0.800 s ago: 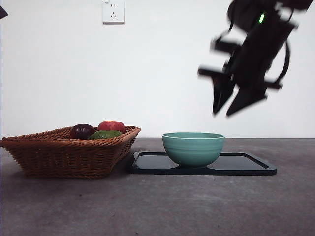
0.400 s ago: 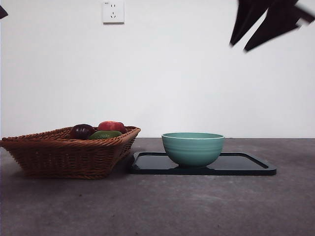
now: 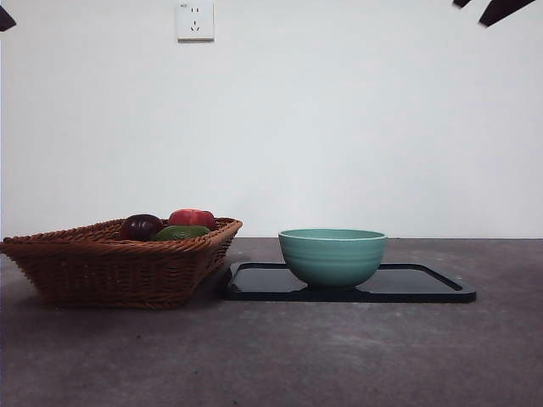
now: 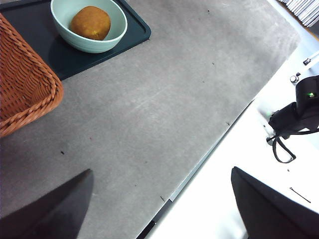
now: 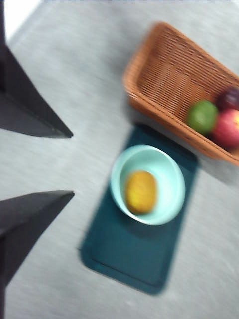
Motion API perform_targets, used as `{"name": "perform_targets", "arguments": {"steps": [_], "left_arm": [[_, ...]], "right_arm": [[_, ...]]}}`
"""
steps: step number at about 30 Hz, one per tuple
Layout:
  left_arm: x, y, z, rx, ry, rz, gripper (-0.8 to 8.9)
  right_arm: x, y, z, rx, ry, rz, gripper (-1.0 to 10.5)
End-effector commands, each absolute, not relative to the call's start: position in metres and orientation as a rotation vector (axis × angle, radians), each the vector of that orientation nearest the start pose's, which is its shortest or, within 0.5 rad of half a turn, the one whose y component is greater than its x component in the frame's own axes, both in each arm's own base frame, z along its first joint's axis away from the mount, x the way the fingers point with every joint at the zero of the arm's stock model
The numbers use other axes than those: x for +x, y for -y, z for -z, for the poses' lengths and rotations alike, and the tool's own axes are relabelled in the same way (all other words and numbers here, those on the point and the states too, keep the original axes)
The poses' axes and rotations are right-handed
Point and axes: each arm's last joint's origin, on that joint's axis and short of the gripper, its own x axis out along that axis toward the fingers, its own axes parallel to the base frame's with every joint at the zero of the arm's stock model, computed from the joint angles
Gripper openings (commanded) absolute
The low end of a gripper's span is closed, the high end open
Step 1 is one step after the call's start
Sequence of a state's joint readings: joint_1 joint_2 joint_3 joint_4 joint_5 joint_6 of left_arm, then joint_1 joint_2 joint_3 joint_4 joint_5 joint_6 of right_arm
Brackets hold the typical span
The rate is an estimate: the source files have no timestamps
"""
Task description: Pick up the wifruite, put it on the bowl, pick up the plate, put it on desk
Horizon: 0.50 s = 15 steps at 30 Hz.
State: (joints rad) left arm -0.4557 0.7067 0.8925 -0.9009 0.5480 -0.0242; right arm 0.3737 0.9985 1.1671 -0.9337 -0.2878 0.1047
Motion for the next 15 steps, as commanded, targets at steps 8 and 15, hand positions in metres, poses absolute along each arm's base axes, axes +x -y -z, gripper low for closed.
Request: {"name": "perform_targets", "arguments": {"steps": [8, 15], "left_arm": [[0.1, 0.067, -0.321, -0.047, -0.745, 0.961, 4.36], [0.1, 0.067, -0.321, -0.047, -0.744, 0.962, 4.36]], "right_arm": [[0.122, -0.07, -0.361, 0.013, -0.781, -0.683, 1.7], [0.102, -0.066, -0.336, 0.002, -0.75, -0.731, 1.7]]}}
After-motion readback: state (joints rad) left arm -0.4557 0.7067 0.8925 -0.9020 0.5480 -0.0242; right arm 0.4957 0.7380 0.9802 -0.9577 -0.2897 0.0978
